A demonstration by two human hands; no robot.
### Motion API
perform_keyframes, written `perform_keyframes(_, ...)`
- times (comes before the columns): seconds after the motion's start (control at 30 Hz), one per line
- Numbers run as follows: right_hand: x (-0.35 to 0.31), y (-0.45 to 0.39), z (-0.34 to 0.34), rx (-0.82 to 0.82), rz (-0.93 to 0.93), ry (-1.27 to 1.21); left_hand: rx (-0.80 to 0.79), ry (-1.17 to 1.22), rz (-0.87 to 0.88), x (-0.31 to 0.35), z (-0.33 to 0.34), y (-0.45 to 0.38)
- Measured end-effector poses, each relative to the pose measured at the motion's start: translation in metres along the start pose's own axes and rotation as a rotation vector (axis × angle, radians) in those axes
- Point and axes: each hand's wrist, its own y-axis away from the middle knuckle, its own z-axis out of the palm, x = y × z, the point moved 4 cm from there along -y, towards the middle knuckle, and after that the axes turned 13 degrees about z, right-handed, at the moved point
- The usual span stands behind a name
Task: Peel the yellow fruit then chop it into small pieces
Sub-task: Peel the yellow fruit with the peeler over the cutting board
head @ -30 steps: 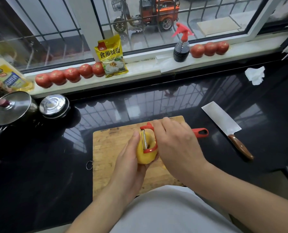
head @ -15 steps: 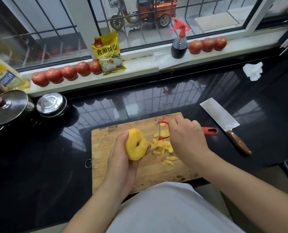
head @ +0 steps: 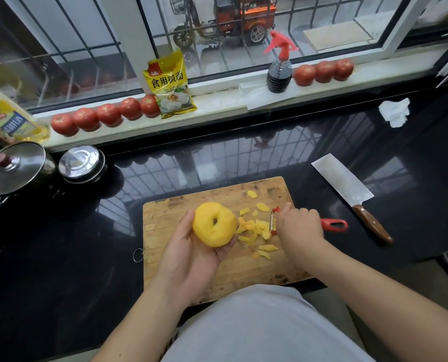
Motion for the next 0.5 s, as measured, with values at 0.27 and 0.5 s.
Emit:
perform_keyframes(0.27,0.009,0.026,-0.049,0.412,-0.124,-0.574,-0.058,-0.008,0.002,0.003,-0.002,0.000)
perform_keyframes(0.5,-0.007,0.064,-0.093,0.642,-0.333,-0.577,-0.042,-0.334,0.230,0.004,0.005,-0.001)
